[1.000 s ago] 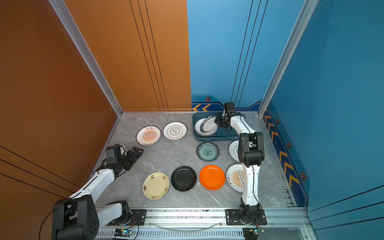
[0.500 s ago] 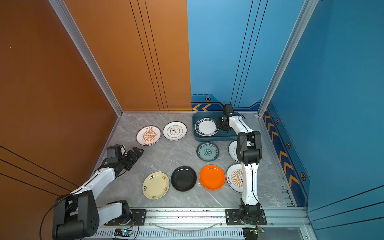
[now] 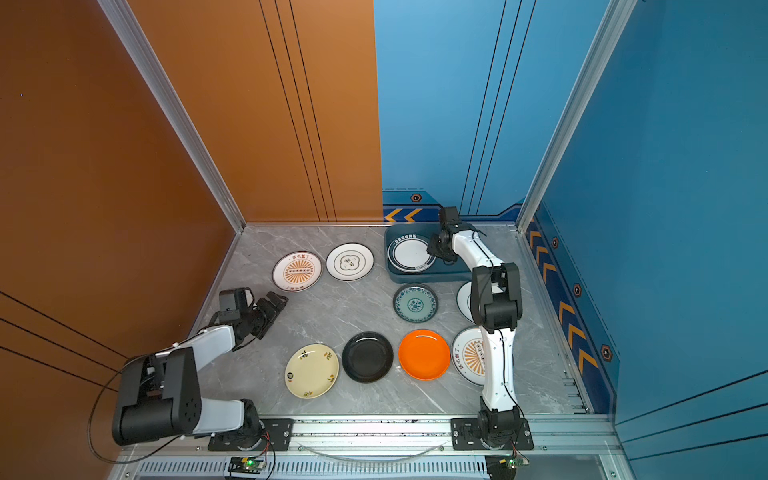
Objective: Place the plates into the plastic bin on the countertop
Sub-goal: 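Lower the green-rimmed plate into the bin and open the right gripper, then grasp the orange-sunburst plate's edge with the left gripper while the right gripper returns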
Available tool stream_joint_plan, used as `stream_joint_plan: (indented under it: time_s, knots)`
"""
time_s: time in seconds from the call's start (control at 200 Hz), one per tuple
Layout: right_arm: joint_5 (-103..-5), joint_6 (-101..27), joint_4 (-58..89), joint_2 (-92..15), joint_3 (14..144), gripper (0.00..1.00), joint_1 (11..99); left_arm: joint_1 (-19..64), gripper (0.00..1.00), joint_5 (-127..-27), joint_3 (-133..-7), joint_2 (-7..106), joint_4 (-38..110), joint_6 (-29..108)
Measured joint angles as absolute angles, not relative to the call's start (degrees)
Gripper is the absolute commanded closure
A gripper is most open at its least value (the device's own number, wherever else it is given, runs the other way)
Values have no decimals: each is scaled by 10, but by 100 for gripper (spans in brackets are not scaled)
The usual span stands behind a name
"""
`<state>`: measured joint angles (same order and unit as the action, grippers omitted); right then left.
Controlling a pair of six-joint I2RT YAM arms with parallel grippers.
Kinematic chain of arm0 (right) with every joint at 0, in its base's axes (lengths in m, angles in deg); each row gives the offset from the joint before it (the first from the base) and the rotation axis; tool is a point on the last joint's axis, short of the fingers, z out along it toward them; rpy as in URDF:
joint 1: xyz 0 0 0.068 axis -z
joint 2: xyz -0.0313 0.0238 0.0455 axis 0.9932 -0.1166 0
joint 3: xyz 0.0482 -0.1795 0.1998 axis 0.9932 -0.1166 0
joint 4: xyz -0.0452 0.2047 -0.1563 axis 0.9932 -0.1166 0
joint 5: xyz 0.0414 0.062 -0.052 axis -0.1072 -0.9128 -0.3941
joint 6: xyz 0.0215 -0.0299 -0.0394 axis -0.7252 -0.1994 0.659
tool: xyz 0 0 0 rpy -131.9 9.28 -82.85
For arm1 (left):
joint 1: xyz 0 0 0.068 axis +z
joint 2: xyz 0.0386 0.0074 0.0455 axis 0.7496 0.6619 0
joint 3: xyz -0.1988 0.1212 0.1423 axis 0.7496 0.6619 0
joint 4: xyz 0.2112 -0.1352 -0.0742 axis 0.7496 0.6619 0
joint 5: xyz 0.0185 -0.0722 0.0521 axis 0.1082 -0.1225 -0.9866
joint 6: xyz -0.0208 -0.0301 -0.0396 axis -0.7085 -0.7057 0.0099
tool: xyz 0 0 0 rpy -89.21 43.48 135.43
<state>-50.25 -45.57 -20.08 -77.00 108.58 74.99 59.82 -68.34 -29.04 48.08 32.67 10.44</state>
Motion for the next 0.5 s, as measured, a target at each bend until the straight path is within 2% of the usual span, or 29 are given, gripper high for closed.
stream_joint_plan:
  time_s: [0.105,0.275,0.315,0.501]
  knots:
    - [-498,-456,-184,-690,1003,55,748,601,4,-683,-300,507,293,89]
    - [-499,-458,-128,-538,873,55,743,605,12,-689,-311,549,238,61]
    - [-500,-459,-118,-514,850,56,743,606,18,-689,-317,563,223,55]
    - [-520,-467,-78,-443,749,56,742,607,26,-683,-348,635,146,34]
